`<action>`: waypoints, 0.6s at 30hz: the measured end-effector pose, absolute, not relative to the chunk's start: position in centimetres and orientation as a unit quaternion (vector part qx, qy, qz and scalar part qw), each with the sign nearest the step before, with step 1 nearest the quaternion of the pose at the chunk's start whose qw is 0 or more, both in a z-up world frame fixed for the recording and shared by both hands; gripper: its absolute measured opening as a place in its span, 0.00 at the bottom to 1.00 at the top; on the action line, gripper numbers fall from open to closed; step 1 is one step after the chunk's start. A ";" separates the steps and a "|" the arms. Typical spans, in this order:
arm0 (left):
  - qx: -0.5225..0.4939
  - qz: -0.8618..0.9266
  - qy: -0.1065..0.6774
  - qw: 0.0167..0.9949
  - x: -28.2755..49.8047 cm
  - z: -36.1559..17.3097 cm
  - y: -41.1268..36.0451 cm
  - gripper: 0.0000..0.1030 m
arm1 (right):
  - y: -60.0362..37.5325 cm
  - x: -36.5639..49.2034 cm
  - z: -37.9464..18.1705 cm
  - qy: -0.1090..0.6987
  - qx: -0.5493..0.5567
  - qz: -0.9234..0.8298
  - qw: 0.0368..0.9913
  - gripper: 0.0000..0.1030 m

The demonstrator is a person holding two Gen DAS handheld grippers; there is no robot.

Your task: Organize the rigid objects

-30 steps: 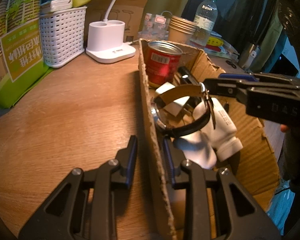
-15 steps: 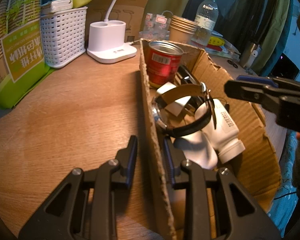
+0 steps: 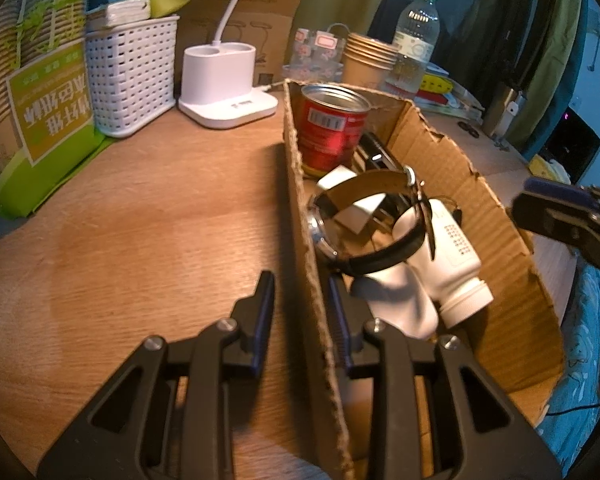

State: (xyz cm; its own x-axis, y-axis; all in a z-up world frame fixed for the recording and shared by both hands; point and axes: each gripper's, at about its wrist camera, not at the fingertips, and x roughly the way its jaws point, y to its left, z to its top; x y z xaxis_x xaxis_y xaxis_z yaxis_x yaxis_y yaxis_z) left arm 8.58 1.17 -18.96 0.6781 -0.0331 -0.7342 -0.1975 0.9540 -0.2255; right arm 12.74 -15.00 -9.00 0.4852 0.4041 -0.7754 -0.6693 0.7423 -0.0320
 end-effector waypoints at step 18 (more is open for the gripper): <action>-0.124 0.081 0.338 0.930 5.8 -12.8 1.2 0.50 | -20.2 10.2 -5.5 0.359 -0.140 0.273 0.882 0.48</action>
State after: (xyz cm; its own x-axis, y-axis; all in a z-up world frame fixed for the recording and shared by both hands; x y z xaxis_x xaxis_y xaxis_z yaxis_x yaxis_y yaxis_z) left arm 5.80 1.22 -12.79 0.7590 0.0663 -0.6478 -0.2339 0.9562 -0.1761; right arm 10.16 -20.22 -5.48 0.5939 0.3806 -0.7088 -0.5813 0.8121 -0.0511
